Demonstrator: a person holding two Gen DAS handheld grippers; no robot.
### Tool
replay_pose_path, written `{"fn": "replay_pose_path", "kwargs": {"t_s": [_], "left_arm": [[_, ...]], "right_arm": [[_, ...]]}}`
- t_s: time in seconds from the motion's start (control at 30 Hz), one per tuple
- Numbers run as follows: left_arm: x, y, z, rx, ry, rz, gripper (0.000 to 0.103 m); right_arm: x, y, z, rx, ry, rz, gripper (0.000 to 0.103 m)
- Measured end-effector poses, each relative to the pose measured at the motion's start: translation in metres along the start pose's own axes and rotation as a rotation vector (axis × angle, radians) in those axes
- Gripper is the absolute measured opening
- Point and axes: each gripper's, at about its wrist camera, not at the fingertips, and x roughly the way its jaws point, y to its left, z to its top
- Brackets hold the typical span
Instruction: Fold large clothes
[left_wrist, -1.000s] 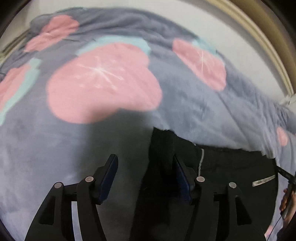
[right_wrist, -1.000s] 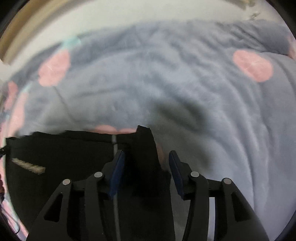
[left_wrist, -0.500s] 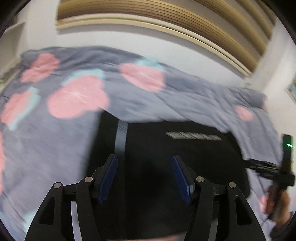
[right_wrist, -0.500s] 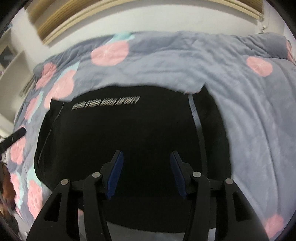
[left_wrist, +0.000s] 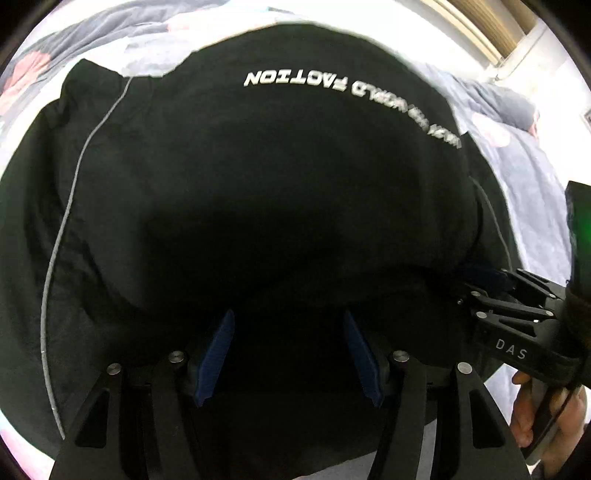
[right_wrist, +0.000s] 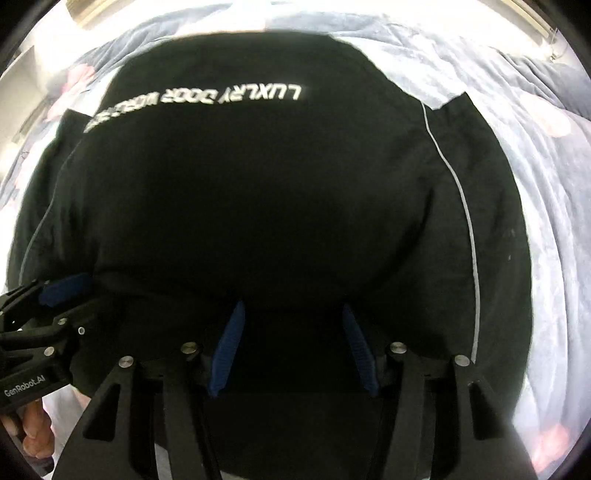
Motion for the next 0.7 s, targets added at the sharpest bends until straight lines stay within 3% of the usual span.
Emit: {"fn": "replay_pose_path", "kwargs": {"t_s": [0.1, 0.13, 0.2, 0.3, 0.43, 0.5, 0.57, 0.7], "left_arm": [[-0.023, 0.002, 0.003, -0.012, -0.035, -0.048, 0.063], [-0.034, 0.002, 0.007, -0.013, -0.060, -0.060, 0.063], [-0.053, 0.002, 0.022, -0.015, -0.115, -0.062, 0.063], [-0.062, 0.005, 0.051, -0.028, -0.153, -0.072, 0.064], [-0.031, 0.021, 0.079, -0.057, -0.093, 0.025, 0.064], [-0.005, 0.036, 0.084, -0.087, -0.033, 0.024, 0.067], [0.006, 0.041, 0.084, -0.103, -0.024, 0.027, 0.070], [0.026, 0.043, 0.092, -0.090, -0.027, 0.073, 0.076]], "right_arm": [[-0.026, -0.005, 0.011, 0.020, -0.043, 0.070, 0.060], [-0.037, -0.006, 0.019, 0.024, -0.078, 0.082, 0.065], [-0.047, -0.007, 0.035, 0.029, -0.127, 0.075, 0.072], [-0.039, -0.007, 0.065, 0.027, -0.146, 0.045, 0.072], [0.006, -0.017, 0.093, 0.051, -0.074, 0.043, 0.073], [0.027, -0.020, 0.095, 0.059, -0.030, 0.042, 0.077], [0.041, -0.026, 0.100, 0.068, -0.017, 0.035, 0.084], [0.049, -0.021, 0.100, 0.058, -0.014, 0.017, 0.087]]}}
